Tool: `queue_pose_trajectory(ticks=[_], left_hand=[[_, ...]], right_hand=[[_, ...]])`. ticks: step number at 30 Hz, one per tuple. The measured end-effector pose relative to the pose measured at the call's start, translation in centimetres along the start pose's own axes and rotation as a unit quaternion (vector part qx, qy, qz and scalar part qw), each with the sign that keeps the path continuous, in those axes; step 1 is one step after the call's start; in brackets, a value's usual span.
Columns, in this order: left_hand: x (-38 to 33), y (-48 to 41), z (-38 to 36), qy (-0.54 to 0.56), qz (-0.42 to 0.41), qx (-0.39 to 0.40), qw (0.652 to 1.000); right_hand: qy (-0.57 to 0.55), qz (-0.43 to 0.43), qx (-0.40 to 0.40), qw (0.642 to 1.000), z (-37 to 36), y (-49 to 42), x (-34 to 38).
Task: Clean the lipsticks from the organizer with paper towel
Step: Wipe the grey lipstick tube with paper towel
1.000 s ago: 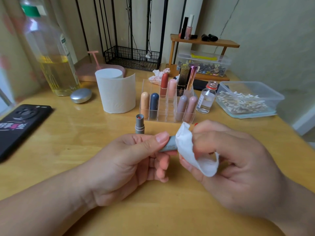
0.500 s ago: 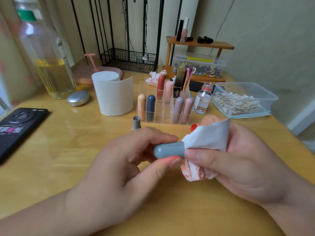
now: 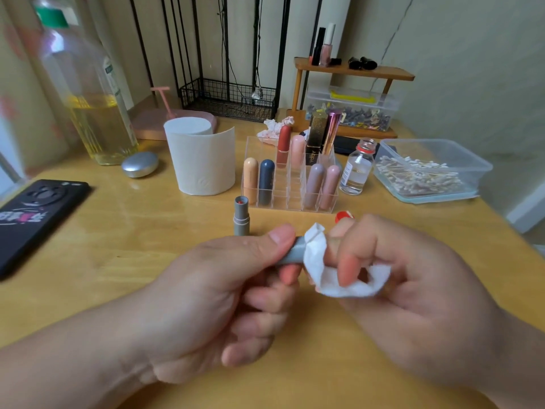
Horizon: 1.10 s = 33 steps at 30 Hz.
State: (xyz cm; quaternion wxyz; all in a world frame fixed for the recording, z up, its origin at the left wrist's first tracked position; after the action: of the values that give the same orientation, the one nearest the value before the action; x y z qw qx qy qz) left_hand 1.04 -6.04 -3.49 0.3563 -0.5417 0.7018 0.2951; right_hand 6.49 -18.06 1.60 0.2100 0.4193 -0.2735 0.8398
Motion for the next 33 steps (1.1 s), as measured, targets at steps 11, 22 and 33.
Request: queue_pose_trajectory(ticks=[11, 22, 33], left_hand=[[-3.9, 0.3, -0.6, -0.7, -0.356, -0.063, 0.616], [1.4, 0.5, -1.0, 0.113, 0.105, 0.085, 0.984], [-2.7, 1.5, -0.6, -0.602, -0.206, 0.009, 0.771]], right_hand=[[-0.466, -0.181, 0.173, 0.849, -1.2, -1.1, -1.1], [0.113, 0.091, 0.009, 0.989, 0.0, -0.2, 1.1], [-0.43, -0.17, 0.196, 0.865, -1.4, -0.7, -1.3]])
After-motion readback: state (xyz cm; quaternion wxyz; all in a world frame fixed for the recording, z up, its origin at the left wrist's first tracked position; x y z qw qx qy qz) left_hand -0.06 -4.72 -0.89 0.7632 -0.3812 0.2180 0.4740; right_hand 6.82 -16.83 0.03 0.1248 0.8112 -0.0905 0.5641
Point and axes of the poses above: each hand's wrist, its own y-axis away from the middle knuckle, its own z-axis out of the back of the hand, x = y × z, the point moved 7 cm from there along -y, towards the middle knuckle, and after that the axes turned 11 degrees about -z, right-handed, at the moved point
